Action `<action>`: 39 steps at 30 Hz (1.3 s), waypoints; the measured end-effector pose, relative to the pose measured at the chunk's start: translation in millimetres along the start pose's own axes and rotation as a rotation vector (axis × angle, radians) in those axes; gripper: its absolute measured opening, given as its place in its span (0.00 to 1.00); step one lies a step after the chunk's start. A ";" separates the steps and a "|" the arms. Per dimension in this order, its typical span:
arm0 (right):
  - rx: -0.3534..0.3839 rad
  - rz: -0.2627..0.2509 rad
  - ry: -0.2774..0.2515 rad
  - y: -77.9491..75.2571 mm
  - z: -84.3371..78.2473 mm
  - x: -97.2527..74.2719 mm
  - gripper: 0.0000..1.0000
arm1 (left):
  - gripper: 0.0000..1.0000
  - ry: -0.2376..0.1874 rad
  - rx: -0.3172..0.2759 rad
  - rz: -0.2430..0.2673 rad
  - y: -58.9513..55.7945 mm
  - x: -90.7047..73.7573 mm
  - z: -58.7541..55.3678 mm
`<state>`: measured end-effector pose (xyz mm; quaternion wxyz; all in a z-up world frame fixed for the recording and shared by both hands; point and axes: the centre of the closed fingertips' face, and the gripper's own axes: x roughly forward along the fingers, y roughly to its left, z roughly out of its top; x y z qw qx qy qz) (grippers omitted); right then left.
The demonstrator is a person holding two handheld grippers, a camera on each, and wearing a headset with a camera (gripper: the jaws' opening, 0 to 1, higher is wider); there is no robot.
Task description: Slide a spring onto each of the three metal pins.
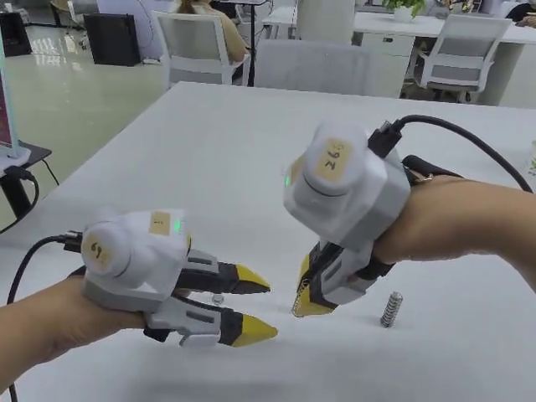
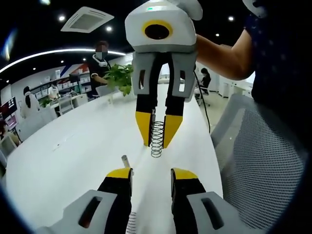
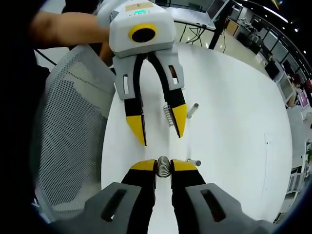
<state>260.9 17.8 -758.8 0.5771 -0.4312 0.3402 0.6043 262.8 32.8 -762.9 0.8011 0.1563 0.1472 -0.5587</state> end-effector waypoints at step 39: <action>0.014 0.001 0.028 -11.3 -11.6 -5.7 0.09 | 0.47 -0.054 -0.160 0.204 11.1 -57.0 -29.6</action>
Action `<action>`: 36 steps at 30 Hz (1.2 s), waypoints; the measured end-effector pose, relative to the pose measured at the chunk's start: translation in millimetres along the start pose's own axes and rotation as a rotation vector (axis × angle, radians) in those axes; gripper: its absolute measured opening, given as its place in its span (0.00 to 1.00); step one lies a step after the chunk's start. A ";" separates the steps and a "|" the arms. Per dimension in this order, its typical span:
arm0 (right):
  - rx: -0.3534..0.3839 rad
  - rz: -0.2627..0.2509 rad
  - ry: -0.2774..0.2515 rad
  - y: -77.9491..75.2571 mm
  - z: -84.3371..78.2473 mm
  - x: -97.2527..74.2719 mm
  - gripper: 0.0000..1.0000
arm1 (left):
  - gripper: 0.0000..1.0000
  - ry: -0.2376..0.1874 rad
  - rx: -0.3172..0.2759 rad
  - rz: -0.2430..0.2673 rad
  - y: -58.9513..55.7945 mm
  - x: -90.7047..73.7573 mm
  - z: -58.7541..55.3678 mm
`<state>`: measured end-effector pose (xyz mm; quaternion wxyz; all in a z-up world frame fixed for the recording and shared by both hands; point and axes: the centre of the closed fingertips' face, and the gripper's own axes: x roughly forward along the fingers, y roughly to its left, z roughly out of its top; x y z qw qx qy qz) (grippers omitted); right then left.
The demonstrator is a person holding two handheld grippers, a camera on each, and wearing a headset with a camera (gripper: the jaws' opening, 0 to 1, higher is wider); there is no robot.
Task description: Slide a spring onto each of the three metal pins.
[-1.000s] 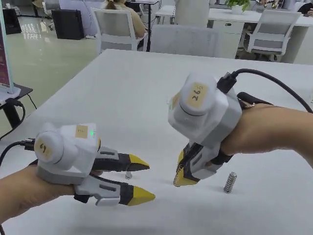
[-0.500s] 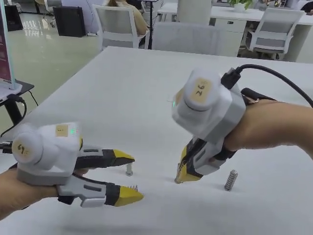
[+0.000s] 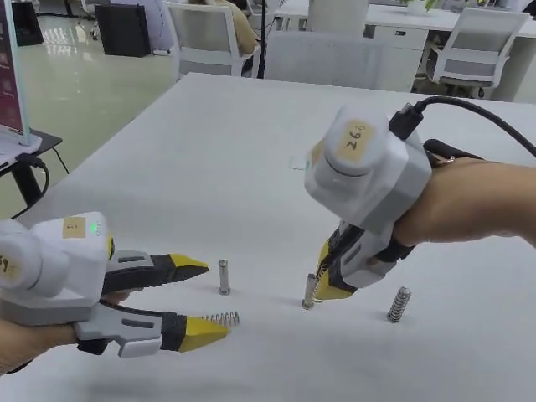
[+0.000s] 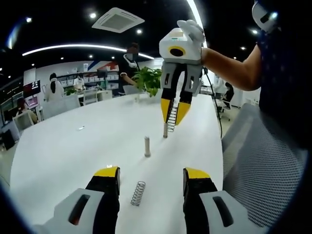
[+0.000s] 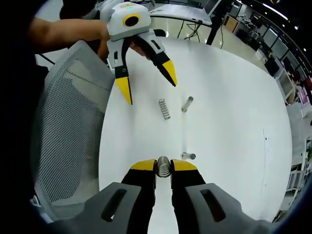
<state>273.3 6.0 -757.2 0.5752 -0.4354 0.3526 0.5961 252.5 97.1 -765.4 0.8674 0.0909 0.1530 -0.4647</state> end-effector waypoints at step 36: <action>-0.013 -0.008 0.082 -49.3 -7.8 18.8 0.09 | 0.51 -0.038 -0.063 0.067 3.9 -2.8 -8.7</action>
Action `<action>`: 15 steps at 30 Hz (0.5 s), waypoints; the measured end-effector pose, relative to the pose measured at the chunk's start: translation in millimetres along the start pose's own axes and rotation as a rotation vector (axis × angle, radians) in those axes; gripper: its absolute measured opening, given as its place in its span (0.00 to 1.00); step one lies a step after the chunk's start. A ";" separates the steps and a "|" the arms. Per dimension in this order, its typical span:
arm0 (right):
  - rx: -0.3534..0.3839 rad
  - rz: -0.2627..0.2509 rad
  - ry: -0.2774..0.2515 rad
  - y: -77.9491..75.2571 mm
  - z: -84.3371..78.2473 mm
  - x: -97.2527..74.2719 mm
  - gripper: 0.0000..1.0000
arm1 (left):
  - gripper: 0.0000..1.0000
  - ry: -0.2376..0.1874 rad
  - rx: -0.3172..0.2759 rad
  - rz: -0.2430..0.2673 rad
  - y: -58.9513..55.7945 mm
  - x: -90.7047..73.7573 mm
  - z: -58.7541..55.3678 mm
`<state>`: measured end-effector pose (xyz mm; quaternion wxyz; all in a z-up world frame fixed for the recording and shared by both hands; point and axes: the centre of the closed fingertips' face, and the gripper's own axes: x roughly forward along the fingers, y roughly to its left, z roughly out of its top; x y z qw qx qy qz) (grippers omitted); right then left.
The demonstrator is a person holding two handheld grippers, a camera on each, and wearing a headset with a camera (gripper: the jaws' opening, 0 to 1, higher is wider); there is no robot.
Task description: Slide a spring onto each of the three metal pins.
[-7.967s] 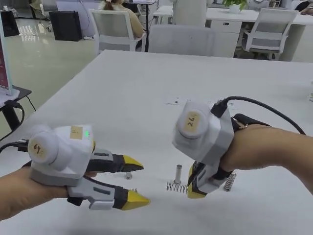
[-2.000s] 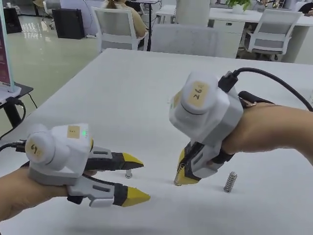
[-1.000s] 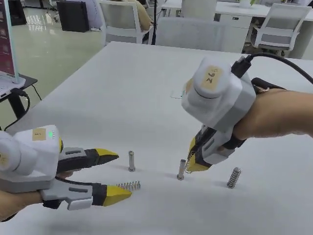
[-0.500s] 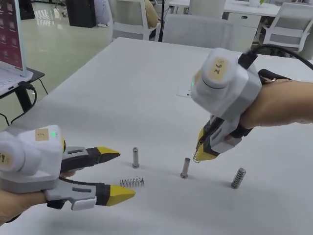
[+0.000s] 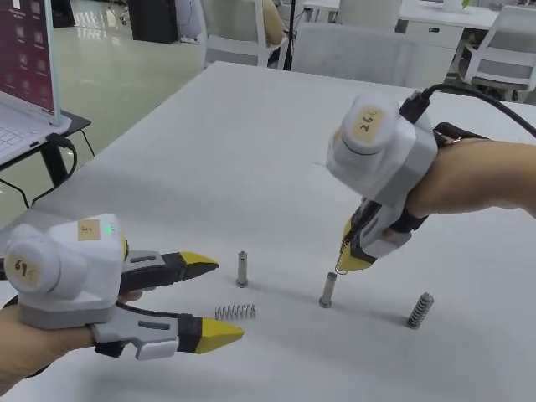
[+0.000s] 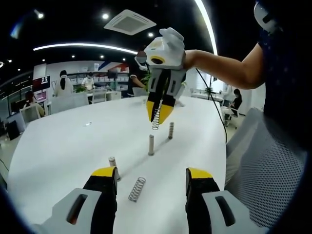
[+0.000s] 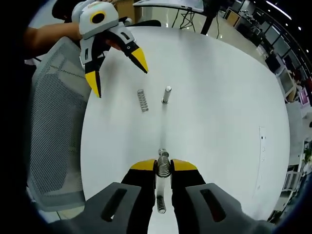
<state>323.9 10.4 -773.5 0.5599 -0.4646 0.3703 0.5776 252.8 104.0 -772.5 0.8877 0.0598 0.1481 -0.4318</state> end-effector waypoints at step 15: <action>0.002 0.023 0.020 -4.6 1.3 12.6 0.09 | 0.50 -0.011 0.000 0.001 2.2 -0.8 1.4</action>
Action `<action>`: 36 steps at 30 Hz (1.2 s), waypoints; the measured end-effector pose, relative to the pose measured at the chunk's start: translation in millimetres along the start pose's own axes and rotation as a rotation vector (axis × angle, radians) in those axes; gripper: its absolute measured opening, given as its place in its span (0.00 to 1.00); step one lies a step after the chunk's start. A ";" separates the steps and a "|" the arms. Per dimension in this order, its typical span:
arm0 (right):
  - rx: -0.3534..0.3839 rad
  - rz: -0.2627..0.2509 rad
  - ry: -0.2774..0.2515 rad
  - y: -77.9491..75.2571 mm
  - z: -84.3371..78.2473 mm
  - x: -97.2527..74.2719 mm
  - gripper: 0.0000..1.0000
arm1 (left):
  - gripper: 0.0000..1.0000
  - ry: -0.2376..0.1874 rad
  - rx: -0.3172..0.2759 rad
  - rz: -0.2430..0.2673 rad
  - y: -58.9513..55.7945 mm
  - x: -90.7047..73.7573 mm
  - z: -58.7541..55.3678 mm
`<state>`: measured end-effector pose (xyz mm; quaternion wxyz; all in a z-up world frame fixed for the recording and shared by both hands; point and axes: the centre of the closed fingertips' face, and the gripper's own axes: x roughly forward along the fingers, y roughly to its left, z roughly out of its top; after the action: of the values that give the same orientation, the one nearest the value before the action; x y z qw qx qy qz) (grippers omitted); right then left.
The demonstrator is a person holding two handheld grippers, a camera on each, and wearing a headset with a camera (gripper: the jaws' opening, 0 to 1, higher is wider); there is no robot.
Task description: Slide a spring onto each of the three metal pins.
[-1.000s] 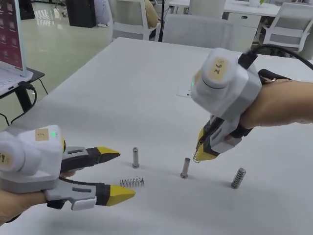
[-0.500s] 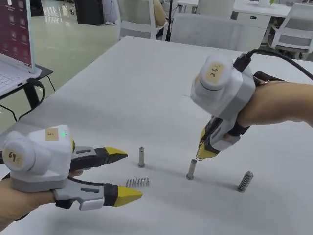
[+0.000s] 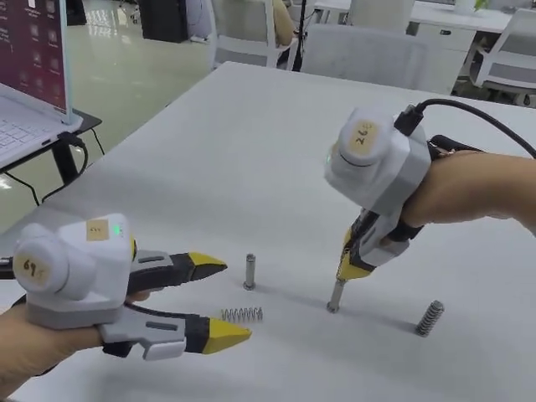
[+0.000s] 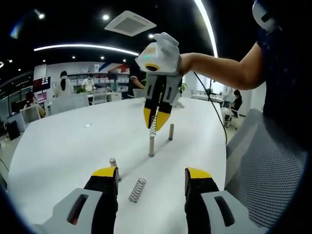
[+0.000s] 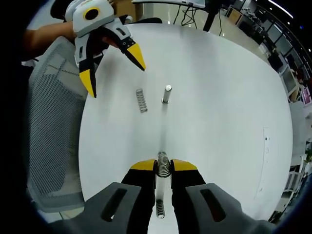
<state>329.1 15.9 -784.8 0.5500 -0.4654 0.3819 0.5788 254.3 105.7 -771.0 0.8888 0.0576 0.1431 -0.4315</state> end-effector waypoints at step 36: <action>0.045 0.048 0.046 2.6 -15.1 45.7 0.09 | 0.48 0.008 0.001 0.002 -4.3 1.9 2.3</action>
<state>330.0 14.0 -832.9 0.5373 -0.4569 0.4183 0.5723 252.5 101.0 -769.3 0.8887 0.0597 0.1463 -0.4305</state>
